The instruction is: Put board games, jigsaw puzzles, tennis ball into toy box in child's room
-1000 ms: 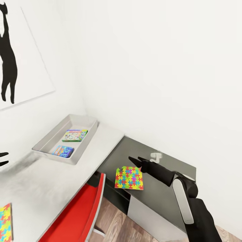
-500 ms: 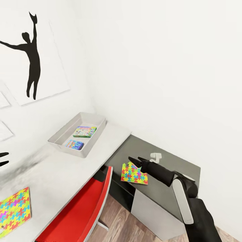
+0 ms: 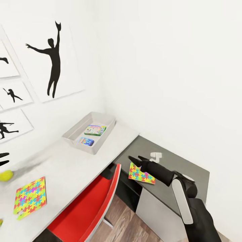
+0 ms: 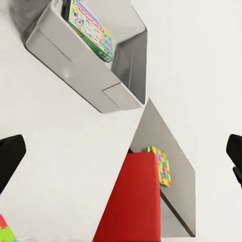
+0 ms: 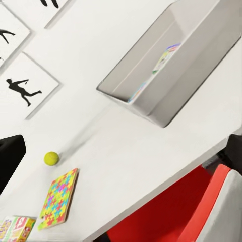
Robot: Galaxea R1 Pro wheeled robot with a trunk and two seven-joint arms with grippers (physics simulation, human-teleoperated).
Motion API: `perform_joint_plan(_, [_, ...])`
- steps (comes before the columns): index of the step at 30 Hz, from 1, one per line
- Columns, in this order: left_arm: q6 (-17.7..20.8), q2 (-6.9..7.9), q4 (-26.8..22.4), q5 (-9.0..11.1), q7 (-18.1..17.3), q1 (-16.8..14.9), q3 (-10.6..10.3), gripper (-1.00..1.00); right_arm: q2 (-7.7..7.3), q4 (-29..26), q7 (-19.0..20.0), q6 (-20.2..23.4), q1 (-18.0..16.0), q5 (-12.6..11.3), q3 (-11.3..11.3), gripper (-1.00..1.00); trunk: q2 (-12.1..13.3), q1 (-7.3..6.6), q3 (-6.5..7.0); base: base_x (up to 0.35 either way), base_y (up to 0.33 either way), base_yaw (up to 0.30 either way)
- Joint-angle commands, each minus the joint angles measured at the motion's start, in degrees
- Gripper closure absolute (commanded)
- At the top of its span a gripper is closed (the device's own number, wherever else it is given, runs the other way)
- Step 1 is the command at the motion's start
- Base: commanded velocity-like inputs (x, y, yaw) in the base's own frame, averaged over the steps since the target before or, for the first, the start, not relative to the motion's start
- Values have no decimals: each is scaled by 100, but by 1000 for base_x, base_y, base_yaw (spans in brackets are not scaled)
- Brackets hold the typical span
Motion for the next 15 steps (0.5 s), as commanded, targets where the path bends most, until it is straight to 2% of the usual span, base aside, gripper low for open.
perform_joint_plan(1, [58,-13,13,7,-26,-14,-21,-100,5,-3,4,37,-5,-15,-10,-100,-12,3,-3,-27,4,188])
perform_joint_plan(7, [56,-61,13,7,-26,-14,-22,-100,13,-3,-17,29,-5,-15,5,-100,-12,3,47,-13,1,190])
perform_joint_plan(15, [51,-116,13,7,-26,-14,-22,-100,12,3,-23,25,-5,-13,9,-100,-12,3,114,-98,49,191])
